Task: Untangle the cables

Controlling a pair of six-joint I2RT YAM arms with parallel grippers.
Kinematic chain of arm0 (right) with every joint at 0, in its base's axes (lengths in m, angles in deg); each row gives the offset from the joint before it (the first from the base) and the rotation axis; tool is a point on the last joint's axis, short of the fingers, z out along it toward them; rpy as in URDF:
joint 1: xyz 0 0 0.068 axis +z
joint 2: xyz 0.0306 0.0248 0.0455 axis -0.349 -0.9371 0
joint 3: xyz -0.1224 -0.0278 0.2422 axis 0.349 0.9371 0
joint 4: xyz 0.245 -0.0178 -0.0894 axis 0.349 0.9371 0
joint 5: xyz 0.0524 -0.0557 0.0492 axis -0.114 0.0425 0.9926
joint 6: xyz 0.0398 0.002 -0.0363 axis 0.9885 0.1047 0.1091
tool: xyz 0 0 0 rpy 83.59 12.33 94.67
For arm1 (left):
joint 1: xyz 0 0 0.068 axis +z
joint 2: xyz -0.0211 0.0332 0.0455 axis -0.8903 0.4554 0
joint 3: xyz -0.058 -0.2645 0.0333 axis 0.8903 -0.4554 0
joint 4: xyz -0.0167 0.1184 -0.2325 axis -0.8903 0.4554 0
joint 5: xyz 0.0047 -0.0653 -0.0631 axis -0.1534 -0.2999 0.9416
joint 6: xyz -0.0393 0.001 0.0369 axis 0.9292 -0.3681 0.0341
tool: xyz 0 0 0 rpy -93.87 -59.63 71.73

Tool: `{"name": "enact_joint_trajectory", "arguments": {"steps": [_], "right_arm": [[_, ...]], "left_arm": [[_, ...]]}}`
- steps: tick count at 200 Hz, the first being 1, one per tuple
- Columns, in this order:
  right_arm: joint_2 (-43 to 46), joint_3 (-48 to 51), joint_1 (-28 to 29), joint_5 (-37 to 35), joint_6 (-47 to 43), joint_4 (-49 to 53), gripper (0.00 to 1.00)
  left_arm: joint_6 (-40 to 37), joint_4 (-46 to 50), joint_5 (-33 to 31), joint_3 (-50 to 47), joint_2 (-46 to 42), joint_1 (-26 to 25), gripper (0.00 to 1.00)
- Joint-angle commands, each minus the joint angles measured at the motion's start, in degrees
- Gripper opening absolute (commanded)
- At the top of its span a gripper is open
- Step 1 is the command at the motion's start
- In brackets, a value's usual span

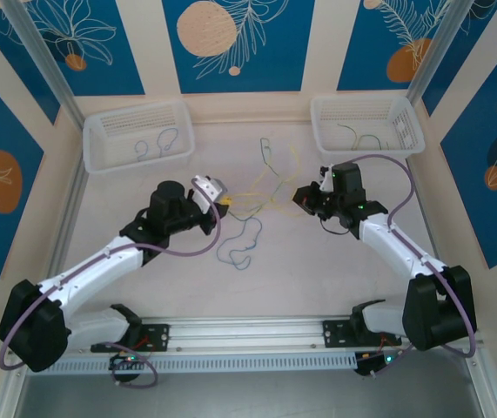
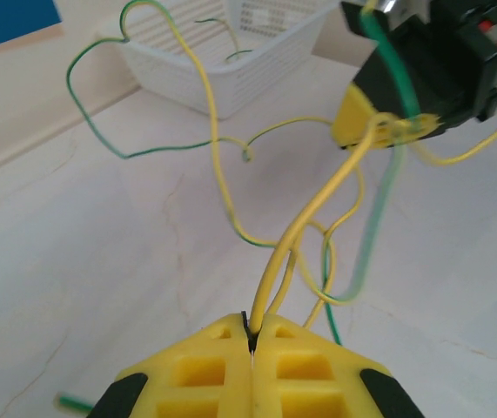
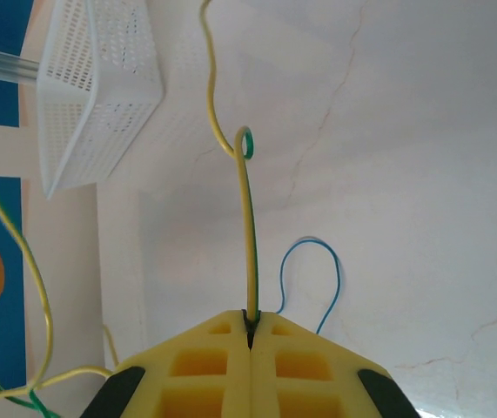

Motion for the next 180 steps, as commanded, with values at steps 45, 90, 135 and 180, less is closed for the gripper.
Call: {"name": "enact_joint_trajectory", "arguments": {"steps": [45, 90, 135, 180], "right_arm": [[1.87, -0.06, -5.26, -3.07, -2.67, 3.32, 0.0], [1.43, -0.32, -6.07, -2.11, -2.88, 3.28, 0.0], [2.51, -0.77, -6.71, -0.72, -4.43, 3.4, 0.0], [1.95, 0.01, -6.06, 2.01, -4.19, 1.21, 0.0]], "left_arm": [[0.5, -0.58, -5.71, -5.05, -4.01, 5.74, 0.0], [0.76, 0.33, -7.35, -6.93, -4.61, 8.79, 0.0], [1.14, 2.01, -7.2, -7.65, -5.76, 13.62, 0.0], [3.32, 0.97, -3.93, -7.35, -5.19, 14.78, 0.0]]}}
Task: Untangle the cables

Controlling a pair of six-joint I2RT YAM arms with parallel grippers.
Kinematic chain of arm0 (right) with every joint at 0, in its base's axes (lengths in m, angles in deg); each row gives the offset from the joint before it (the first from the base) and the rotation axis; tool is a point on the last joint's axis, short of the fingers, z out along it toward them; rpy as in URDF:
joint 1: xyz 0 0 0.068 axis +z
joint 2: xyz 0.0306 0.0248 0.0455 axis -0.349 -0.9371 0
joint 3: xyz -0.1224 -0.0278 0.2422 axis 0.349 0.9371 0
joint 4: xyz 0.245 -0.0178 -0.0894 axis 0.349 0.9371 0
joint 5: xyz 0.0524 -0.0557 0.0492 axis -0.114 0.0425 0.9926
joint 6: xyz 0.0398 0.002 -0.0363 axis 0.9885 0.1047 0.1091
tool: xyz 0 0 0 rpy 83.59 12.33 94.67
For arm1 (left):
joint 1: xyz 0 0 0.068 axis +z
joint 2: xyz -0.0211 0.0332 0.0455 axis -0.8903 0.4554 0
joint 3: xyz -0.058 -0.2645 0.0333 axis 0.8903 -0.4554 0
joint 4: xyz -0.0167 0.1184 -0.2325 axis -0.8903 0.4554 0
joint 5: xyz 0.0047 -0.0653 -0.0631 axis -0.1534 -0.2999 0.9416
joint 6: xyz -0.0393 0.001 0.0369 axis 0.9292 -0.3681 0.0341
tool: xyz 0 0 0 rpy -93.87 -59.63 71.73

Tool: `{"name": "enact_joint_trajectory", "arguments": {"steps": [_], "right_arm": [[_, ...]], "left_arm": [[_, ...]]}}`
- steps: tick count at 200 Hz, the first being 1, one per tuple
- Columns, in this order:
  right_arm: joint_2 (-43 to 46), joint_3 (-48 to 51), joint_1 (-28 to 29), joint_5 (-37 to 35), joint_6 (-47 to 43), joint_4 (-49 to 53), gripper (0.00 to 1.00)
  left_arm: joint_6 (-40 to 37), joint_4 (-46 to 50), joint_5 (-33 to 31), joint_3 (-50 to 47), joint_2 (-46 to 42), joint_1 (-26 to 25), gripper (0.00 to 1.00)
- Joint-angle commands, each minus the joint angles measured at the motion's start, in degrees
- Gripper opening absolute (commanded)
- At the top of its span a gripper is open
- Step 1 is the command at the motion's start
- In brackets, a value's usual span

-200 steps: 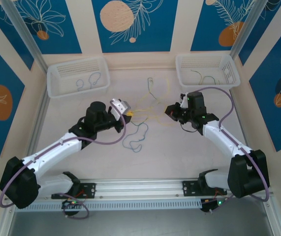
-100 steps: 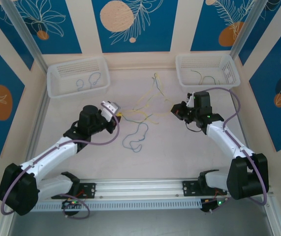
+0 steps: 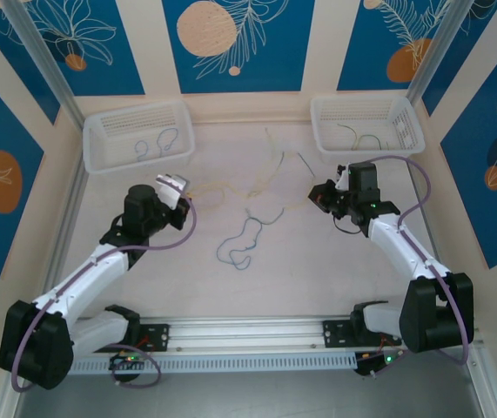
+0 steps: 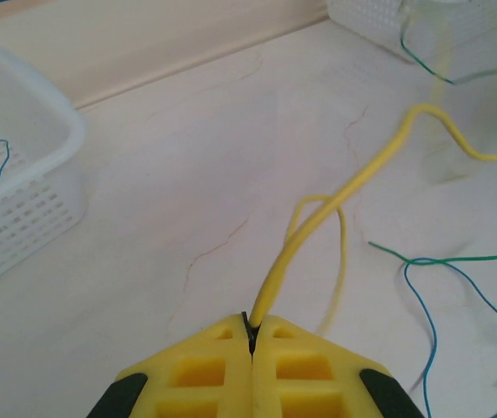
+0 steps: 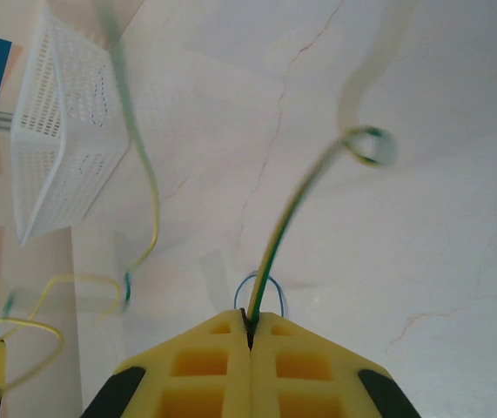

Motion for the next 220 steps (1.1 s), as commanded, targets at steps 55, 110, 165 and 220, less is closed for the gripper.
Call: {"name": "enact_joint_trajectory", "arguments": {"steps": [55, 110, 165, 220], "right_arm": [[-1.46, -1.11, 3.54, 3.75, -0.17, -5.45, 0.0], [-2.08, -3.63, 6.83, 6.83, -0.75, -8.84, 0.0], [-5.5, -3.95, 8.69, 7.45, -0.08, -8.45, 0.0], [-7.78, -2.96, 9.88, 7.57, -0.26, -8.62, 0.0]], "left_arm": [[4.52, -1.45, 7.6, 3.98, 4.64, 0.15, 0.0], [6.81, -2.68, 10.1, 7.66, 9.31, -1.12, 0.0], [9.23, -1.42, 4.71, 9.96, 10.1, -1.42, 0.0], [9.72, 9.29, -2.84, 23.36, 12.64, 2.72, 0.0]]}}
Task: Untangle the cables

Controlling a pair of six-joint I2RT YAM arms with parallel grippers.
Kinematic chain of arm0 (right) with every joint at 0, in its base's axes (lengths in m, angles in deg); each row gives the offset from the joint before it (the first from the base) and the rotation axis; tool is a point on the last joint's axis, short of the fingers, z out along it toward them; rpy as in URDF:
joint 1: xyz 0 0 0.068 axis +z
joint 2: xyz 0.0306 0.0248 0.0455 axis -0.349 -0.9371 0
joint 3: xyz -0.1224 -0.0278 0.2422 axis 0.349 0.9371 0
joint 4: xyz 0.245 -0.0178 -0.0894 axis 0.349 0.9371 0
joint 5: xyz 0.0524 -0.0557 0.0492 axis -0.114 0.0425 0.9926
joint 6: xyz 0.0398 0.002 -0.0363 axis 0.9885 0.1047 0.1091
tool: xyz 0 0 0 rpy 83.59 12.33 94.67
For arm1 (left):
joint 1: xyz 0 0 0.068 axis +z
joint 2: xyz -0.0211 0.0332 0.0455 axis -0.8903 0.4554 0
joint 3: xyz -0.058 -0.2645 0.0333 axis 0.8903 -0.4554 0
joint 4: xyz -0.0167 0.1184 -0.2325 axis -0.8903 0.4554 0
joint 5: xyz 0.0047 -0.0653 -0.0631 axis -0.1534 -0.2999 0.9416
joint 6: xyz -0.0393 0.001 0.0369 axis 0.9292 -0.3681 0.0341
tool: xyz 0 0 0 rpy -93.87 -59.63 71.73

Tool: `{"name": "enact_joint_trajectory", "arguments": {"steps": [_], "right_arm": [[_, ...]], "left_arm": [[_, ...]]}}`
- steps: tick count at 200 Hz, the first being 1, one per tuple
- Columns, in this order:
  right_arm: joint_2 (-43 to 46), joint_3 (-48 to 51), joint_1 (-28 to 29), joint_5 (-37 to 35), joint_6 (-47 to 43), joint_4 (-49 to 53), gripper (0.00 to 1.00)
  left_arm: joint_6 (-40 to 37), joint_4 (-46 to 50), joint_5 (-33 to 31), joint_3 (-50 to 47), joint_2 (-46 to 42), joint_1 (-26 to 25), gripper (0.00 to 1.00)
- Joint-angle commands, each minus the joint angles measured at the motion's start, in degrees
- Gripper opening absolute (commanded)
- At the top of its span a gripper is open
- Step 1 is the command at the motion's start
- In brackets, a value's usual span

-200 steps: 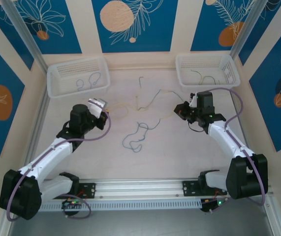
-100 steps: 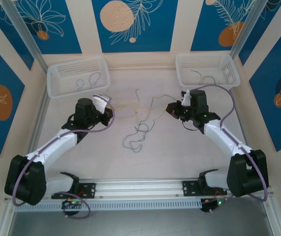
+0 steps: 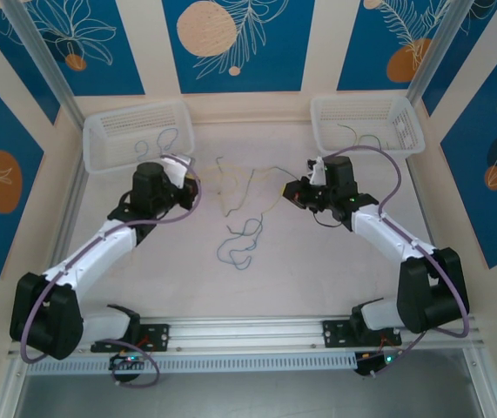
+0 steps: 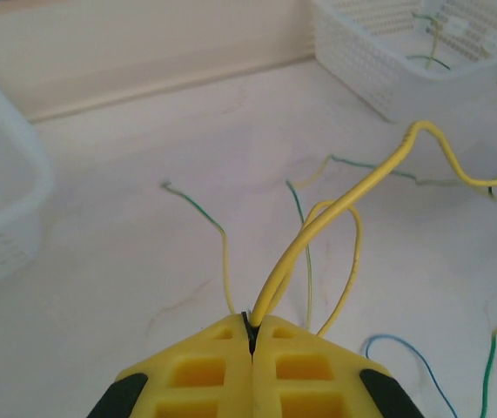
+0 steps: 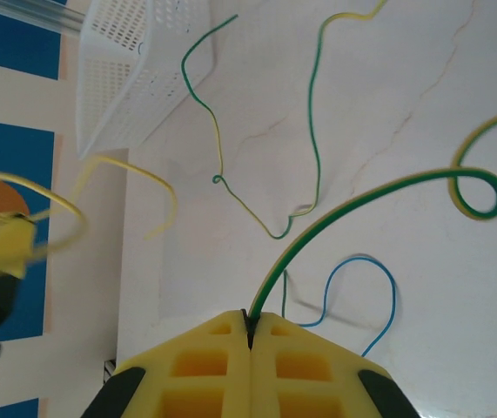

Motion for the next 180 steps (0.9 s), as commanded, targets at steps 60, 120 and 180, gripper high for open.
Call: {"name": "enact_joint_trajectory", "arguments": {"steps": [60, 120, 180], "right_arm": [[1.19, -0.65, 0.49, 0.18, -2.1, 1.81, 0.0], [-0.7, -0.09, -1.87, 0.87, -0.44, 1.66, 0.0], [2.5, -2.93, -1.77, -5.55, -4.83, 9.24, 0.5]], "left_arm": [[-0.63, 10.64, -1.6, 22.18, 12.89, 12.69, 0.0], [-0.76, 12.24, -0.2, 22.79, 11.82, 2.01, 0.0], [-0.85, 14.87, -3.32, 18.41, 8.07, -9.43, 0.0]]}}
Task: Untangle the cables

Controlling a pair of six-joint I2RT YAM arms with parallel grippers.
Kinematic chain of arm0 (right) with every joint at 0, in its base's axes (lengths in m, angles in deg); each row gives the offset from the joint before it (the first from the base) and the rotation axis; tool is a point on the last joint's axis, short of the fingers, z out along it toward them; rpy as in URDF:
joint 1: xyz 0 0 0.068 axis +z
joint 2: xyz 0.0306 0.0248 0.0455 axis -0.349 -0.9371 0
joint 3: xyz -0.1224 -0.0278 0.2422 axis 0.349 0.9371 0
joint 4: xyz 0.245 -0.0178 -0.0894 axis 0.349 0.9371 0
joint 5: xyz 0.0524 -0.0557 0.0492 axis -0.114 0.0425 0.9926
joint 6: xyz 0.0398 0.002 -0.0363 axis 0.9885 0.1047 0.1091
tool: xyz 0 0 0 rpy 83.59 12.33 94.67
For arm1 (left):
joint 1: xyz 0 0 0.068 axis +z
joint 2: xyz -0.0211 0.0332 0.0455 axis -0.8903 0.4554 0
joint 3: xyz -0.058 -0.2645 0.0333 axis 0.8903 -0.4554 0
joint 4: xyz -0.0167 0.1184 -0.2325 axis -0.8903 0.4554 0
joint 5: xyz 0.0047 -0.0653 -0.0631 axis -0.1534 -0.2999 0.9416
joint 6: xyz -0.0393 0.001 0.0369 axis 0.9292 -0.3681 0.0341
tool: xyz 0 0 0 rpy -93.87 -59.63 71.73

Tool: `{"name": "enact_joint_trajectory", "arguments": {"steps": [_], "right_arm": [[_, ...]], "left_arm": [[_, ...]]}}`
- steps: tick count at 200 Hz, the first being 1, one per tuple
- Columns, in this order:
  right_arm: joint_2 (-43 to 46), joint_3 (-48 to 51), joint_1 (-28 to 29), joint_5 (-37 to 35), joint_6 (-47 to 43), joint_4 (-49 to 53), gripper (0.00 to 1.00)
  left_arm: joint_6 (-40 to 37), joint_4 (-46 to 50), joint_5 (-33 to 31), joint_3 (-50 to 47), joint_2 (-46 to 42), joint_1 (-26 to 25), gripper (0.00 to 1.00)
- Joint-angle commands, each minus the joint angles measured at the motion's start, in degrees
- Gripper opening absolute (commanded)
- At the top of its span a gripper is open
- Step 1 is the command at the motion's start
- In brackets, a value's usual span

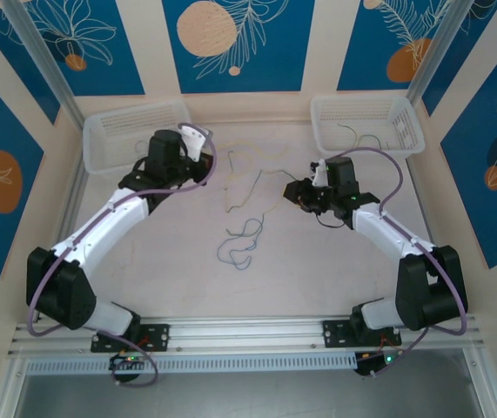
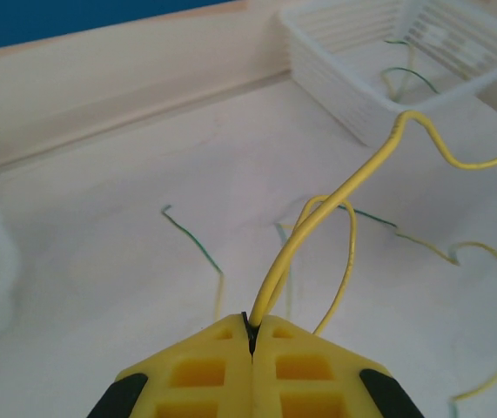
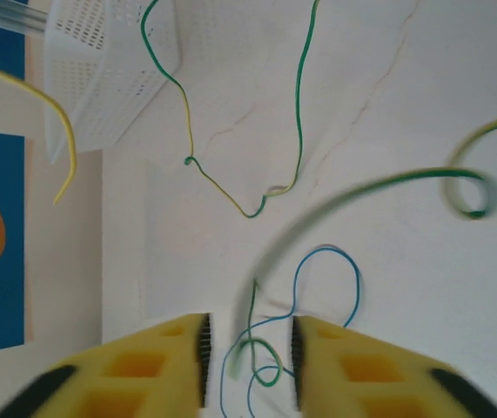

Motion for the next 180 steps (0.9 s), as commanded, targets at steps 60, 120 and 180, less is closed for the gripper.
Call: {"name": "enact_joint_trajectory", "arguments": {"steps": [60, 120, 180], "right_arm": [[21.54, 2.93, -2.46, -24.89, -6.32, 9.93, 0.68], [28.51, 2.27, 3.71, -8.23, -21.99, 0.36, 0.69], [16.51, -8.98, 16.01, 3.86, -39.99, 13.48, 0.68]], "left_arm": [[-10.58, 7.07, 0.52, -4.05, -4.97, -4.93, 0.0], [-18.99, 11.8, 12.61, -1.88, -5.22, -8.63, 0.0], [-22.05, 13.05, 18.76, -0.61, -6.37, -10.6, 0.0]]}}
